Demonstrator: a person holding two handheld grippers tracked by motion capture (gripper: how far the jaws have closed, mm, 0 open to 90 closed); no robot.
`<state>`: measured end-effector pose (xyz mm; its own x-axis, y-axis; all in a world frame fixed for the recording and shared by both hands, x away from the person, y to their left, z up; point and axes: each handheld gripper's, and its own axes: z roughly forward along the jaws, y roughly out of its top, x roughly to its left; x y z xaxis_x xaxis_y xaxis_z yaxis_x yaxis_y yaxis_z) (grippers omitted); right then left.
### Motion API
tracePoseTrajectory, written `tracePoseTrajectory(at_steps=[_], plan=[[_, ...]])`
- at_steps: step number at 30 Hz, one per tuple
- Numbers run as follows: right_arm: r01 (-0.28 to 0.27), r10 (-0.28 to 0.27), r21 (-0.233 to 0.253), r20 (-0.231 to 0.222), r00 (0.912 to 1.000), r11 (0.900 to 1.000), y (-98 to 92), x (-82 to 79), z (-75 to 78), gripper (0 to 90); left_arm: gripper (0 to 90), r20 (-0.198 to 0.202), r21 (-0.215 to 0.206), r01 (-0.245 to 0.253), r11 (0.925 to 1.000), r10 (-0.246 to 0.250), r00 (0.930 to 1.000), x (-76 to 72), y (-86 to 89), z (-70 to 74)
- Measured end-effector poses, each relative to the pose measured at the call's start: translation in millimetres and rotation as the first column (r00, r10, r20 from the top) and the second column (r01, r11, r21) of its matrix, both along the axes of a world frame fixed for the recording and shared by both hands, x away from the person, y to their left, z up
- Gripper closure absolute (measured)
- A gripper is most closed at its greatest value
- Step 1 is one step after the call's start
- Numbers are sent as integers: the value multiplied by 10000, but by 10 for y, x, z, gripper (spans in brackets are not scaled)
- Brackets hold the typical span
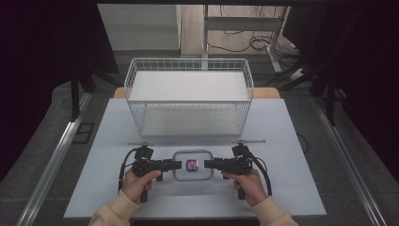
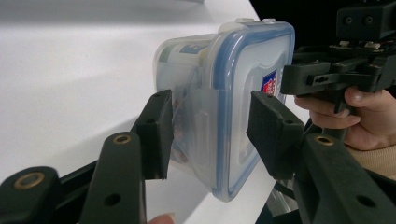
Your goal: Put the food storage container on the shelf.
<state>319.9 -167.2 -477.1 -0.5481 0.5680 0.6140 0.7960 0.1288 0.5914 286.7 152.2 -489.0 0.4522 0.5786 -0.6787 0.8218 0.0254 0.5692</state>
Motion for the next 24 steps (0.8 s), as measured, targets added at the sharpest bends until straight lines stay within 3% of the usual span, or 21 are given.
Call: tracePoseTrajectory(at_steps=[9,18,24], plan=[[-105,104,9,388,9992,9999,18,100,213,505,518,483,22,-25,10000,24,9988,88,16,200],[47,-61,201,677,9977,9998,-4,144,375,506,527,692,-244,50,9997,-33,9976,172,28,345],[59,-72,182,757,9971,9998,-7,204,445,505,526,851,-169,31,9999,-17,9964,224,21,426]])
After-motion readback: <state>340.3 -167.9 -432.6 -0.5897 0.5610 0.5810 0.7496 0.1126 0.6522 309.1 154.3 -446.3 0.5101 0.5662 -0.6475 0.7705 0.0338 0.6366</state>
